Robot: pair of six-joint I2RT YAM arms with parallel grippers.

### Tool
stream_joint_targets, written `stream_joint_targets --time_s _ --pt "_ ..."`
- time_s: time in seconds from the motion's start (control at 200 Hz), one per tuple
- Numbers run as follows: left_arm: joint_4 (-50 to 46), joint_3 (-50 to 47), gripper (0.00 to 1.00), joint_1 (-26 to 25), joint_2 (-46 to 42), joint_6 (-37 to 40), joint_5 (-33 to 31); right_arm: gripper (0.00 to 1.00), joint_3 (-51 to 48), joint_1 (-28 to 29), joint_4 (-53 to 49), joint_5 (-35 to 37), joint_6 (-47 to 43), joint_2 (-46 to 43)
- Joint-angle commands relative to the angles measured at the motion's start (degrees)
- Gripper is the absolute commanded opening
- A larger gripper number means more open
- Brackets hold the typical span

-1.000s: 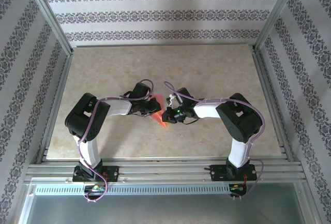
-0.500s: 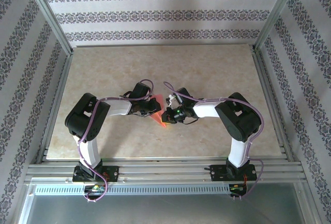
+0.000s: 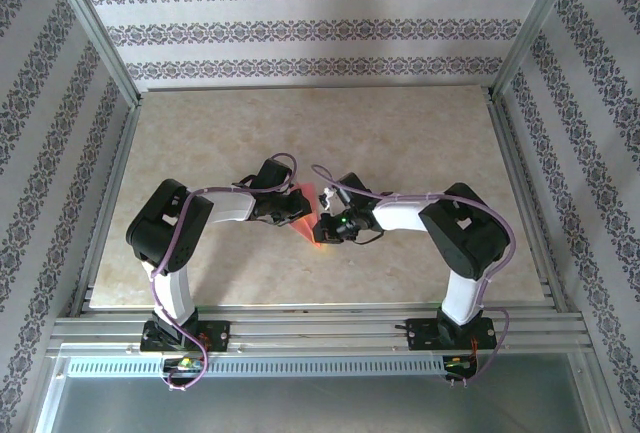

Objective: Fold a paper plane with a square sheet of paper (pick it up from the middle)
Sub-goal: Fourth fold the wing at the center of the table.

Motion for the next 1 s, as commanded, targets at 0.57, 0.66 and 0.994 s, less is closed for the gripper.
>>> stream_joint_targets --time_s 0.57,0.66,0.994 --pt "-7.1 -0.6 0.13 0.9 3.7 -0.8 -4.0 0.09 -3.4 -0.9 -3.2 5.1 -1.0 -13.3" --pt "-6.9 -0.5 0.13 0.9 3.9 -1.0 -3.8 0.07 -1.1 -0.4 -3.1 6.3 -0.6 -10.0" --pt "-5.4 -1.0 0.13 0.9 3.8 -2.2 -2.8 0.04 4.1 1.4 -2.8 8.2 0.6 -2.0"
